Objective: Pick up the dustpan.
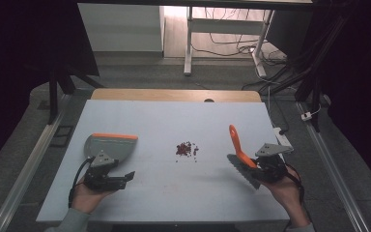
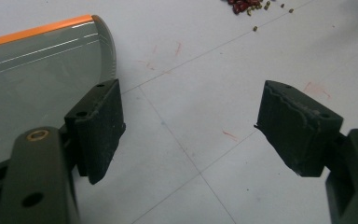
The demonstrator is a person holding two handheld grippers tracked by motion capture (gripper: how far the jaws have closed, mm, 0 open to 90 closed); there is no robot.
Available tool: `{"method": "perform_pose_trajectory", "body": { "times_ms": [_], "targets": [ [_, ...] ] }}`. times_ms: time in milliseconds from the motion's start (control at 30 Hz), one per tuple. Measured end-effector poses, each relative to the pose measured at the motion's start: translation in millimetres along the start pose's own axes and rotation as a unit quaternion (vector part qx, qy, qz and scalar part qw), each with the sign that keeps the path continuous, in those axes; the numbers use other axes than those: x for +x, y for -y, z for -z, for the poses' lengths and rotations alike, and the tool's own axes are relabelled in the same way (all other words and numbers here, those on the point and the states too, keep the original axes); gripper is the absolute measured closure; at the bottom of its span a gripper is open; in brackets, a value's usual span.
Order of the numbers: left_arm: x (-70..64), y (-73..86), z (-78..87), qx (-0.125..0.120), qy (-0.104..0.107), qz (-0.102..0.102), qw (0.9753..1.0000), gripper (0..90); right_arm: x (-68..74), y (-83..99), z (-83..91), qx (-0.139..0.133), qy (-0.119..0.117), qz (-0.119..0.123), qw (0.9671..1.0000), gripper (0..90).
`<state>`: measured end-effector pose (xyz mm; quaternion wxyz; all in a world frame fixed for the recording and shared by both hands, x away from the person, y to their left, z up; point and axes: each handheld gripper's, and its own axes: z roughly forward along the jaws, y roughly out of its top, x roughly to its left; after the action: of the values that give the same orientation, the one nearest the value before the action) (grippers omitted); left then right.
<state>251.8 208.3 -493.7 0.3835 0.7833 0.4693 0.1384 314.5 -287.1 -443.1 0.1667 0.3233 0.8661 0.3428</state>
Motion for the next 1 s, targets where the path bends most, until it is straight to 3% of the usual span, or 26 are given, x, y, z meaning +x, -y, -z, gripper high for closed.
{"method": "perform_pose_trajectory", "body": {
  "times_ms": [300,1000],
  "targets": [
    [-2.3,-2.1,0.0,0.005,0.01,-0.006,0.9999,23.0,-0.5,-0.6,1.1,-0.002,0.004,-0.007,1.0,70.4],
    [-9.5,-9.4,2.5,0.015,0.008,-0.015,0.9997,22.3,-1.3,0.2,2.7,-0.008,0.007,-0.016,0.9998,70.4]
  ]
}}
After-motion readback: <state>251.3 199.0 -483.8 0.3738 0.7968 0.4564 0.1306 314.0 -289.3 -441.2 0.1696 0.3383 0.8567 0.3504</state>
